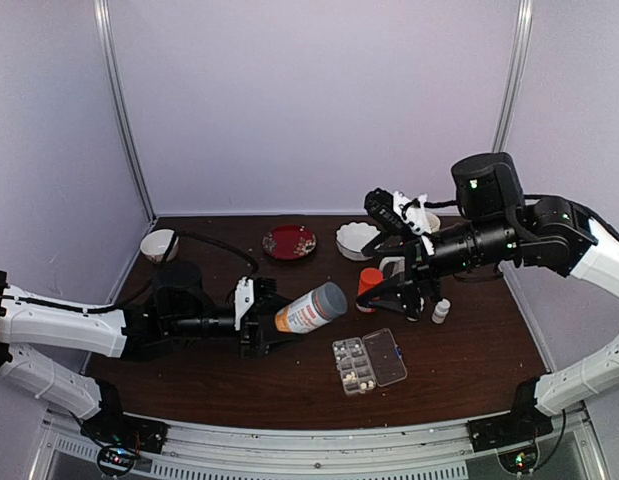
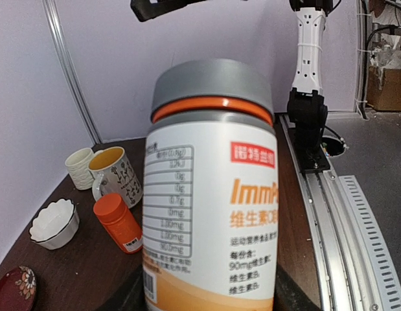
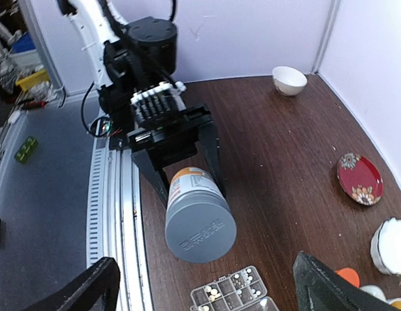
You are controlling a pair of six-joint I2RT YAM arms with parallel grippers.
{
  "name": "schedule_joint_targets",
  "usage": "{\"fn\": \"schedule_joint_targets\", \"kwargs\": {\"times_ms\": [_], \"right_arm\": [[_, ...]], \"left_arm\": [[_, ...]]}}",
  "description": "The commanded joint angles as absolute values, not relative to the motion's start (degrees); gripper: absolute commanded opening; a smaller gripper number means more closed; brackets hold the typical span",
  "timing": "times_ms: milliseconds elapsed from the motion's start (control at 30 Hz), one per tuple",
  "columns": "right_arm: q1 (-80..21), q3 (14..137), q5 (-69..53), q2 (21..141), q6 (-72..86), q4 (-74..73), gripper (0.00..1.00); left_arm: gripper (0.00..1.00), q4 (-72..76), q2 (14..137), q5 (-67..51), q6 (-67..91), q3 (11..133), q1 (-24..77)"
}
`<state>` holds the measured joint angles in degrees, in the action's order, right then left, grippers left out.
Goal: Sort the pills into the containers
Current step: Screw the lid of the pill bottle onto the pill bottle.
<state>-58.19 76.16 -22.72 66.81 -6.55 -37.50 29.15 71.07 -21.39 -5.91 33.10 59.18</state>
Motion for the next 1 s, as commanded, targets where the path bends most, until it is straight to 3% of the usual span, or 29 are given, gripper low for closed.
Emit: {"fn": "schedule_joint_targets", "kwargs": {"times_ms": [0, 200, 967], "right_arm": [[-59.61, 80.76, -30.27, 71.12, -28.55, -45.98, 0.95], [-62.96, 85.94, -24.57, 75.59, -36.95, -50.1, 0.91], [-64.22, 91.96, -20.1, 82.44, -41.75, -51.09, 0.83]], "left_arm": [[0.0, 35.04, 70.0, -23.53, -4.39, 32.45, 58.98], [0.0, 34.66, 69.25, -23.63, -4.37, 32.26, 59.02], [0.0, 33.49, 68.45, -25.45, -5.79, 32.61, 59.01]]}}
